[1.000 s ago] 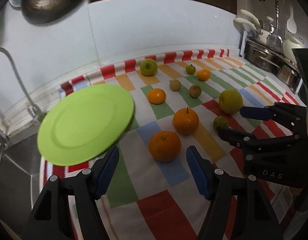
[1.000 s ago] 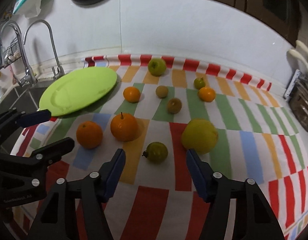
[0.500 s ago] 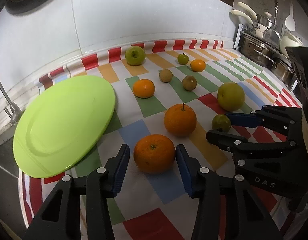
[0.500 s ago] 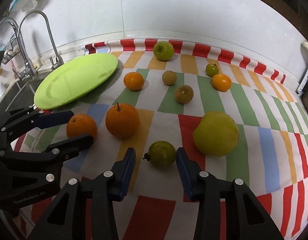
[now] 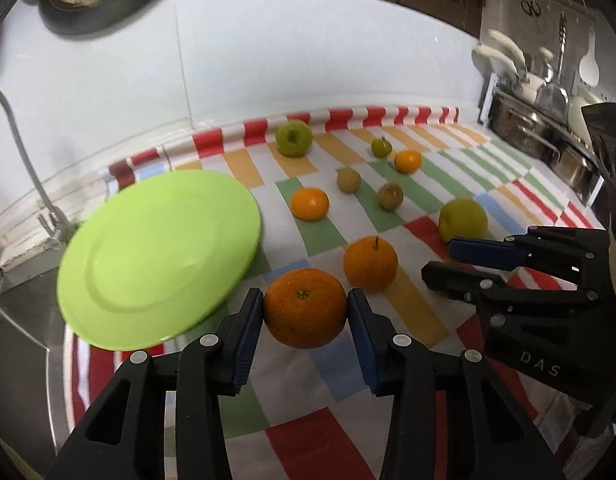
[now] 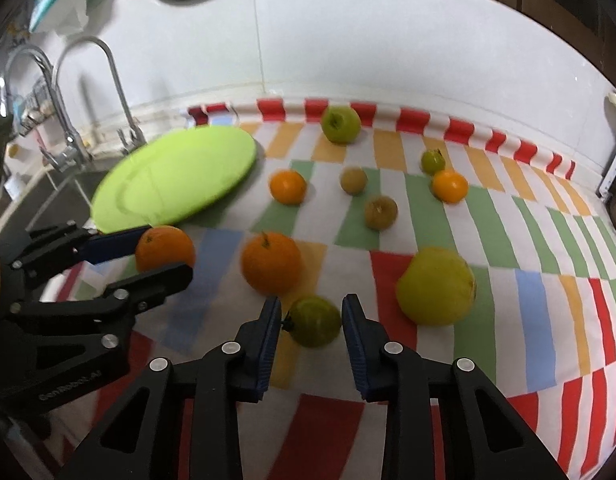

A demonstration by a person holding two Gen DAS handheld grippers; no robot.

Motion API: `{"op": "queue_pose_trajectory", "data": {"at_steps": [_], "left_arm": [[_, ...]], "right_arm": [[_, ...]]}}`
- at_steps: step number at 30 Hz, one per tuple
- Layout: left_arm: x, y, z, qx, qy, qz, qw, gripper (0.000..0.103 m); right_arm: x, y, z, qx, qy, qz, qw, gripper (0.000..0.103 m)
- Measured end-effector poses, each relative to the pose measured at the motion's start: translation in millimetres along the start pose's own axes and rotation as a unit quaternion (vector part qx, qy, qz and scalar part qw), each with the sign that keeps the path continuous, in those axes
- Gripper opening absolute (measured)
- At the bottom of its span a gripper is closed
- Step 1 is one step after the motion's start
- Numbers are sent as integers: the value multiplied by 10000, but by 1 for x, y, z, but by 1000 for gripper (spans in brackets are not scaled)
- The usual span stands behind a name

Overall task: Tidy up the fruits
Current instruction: 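Carry the orange and lime to the green plate and release both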

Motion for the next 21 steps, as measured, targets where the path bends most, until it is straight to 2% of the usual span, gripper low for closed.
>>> {"op": "queue_pose_trajectory", "data": {"at_steps": [2,7,9,11,18,21], "left_arm": [[3,6,2,-61,45,44,10000,43],[10,12,-5,-60,141,166,9997,43],[8,11,-12,-1,142,154,9998,43],[4,10,-17,51,108,127,9998,43],[-1,3,-20,144,74,100,9998,43],[1,1,-19,165,108,115,9997,43]], "right_arm": [[5,9,6,-137,132,-42,9998,26],[6,15,8,-133,152,-31,9998,27],[3,18,2,-115,33,60,9999,40],[1,19,-5,-109,-28,40,9999,47],[6,-5,-9,192,198,90,9996,47],[5,-11,-8,182,237,56,9995,46]]}}
Point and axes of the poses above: each gripper's, at about its wrist camera, not at the fingertips, and y roughly against the way its jaws point, x to its left, z to its top, the point moved 6 cm from there along -y, roughly the way its jaws point, and after that the axes turned 14 degrees about x, right-handed, at the moved point
